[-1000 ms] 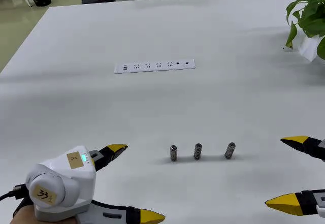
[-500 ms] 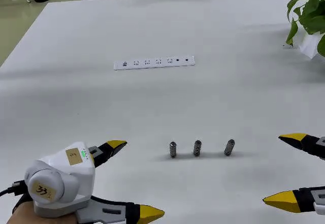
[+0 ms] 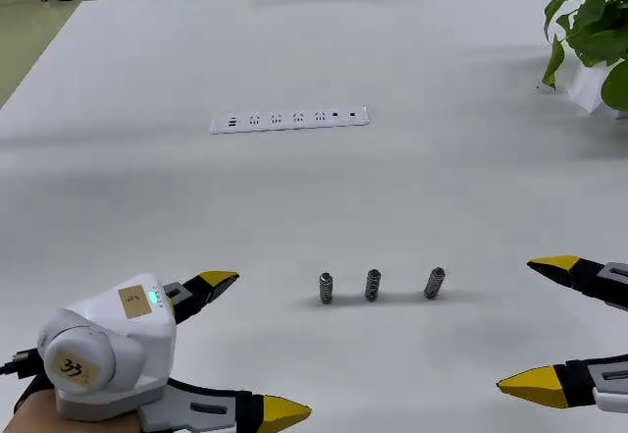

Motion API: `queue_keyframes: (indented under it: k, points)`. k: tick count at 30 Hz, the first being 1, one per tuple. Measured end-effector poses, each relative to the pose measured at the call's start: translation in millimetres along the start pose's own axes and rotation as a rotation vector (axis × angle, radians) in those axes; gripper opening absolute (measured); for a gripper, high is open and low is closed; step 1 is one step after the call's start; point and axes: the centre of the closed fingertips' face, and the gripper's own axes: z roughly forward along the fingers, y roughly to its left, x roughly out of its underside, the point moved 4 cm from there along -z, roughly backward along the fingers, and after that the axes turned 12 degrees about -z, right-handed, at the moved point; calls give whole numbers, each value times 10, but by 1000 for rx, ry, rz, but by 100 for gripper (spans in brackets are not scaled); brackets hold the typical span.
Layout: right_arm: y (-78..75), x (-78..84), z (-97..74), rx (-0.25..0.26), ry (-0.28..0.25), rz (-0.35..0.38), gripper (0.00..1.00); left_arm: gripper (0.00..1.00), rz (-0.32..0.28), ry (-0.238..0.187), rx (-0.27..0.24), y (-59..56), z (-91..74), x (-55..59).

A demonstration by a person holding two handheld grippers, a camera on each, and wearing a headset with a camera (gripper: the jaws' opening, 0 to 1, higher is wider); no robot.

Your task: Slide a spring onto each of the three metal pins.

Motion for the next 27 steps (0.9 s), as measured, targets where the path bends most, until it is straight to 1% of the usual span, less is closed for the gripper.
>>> queue_keyframes:
  k: [10, 19, 25, 27]
  points:
    - [15, 10, -10, 3, 0, 6, 92, 100, -3, 0, 7, -6, 18, 2]
    - [15, 18, 5, -4, 6, 4, 92, 100, -6, -11, 12, -1, 33, -14]
    - [4, -1, 21, -3, 2, 7, 92, 100, -9, -3, 12, 8, 36, 20]
    - [9, 1, 26, -6, 4, 4, 92, 100, -16, -6, 14, 8, 36, 25]
